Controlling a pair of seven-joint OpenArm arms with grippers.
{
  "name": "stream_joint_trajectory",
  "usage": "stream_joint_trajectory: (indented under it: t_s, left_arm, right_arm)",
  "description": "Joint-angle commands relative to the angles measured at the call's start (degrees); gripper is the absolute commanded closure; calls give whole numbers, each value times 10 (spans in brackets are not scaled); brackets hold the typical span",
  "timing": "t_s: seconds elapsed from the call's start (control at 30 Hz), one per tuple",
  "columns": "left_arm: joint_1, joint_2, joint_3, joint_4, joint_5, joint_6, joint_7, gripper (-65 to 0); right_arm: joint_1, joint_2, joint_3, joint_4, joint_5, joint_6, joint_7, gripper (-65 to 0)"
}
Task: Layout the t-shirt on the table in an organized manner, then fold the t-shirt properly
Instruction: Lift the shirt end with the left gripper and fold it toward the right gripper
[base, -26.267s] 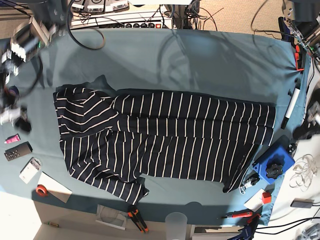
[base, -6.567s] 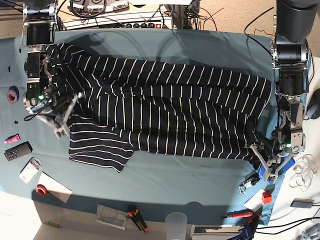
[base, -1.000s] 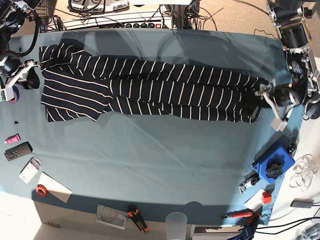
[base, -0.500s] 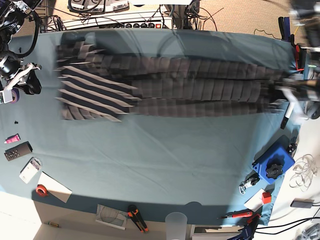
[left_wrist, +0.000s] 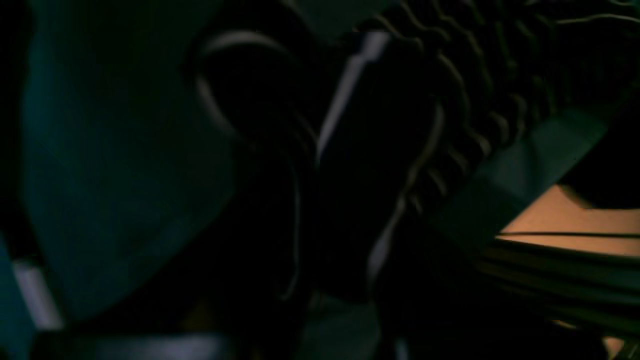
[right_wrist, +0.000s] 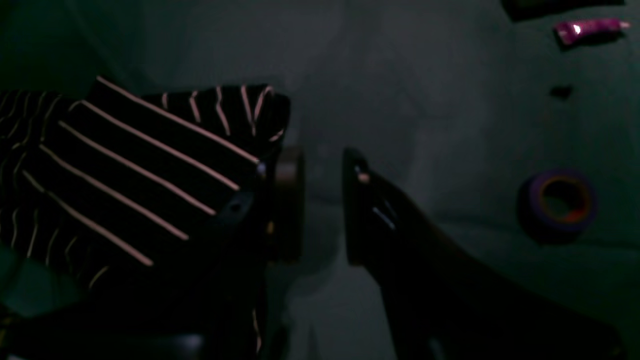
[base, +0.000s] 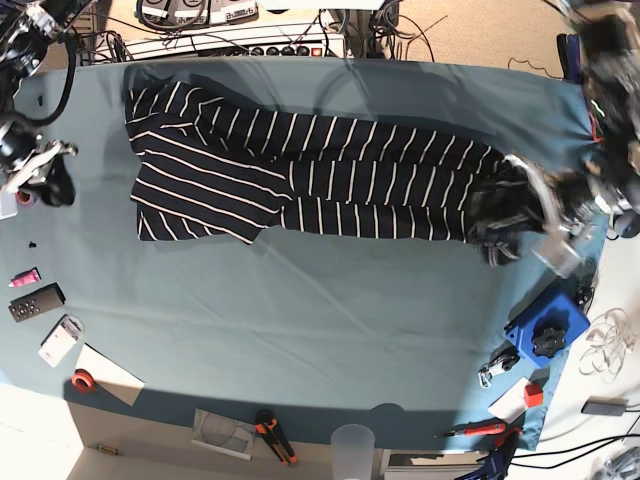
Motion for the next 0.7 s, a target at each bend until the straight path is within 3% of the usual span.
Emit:
stream_joint_trajectory:
  t_s: [0.0,0.2,0.33,0.53,0.67]
  left_arm:
    - [4,3,-4,28,1,2,-23,0]
    - [27,77,31,50,84,42,-65,0]
    - [19,104,132,50,181,86,-102,0]
    - [-25,153,292,44,383,160,-132,0]
    - [-43,186,370,0,437,178,-140,0]
  right_arm:
    - [9,14,4,7,11,3,15,-138]
    - [12,14,4,7,10,3,15,-138]
    - [12,14,4,7,10,3,15,-139]
    - [12,14,4,7,-3,3,15,-138]
    - [12,14,4,7,-5,3,15,-138]
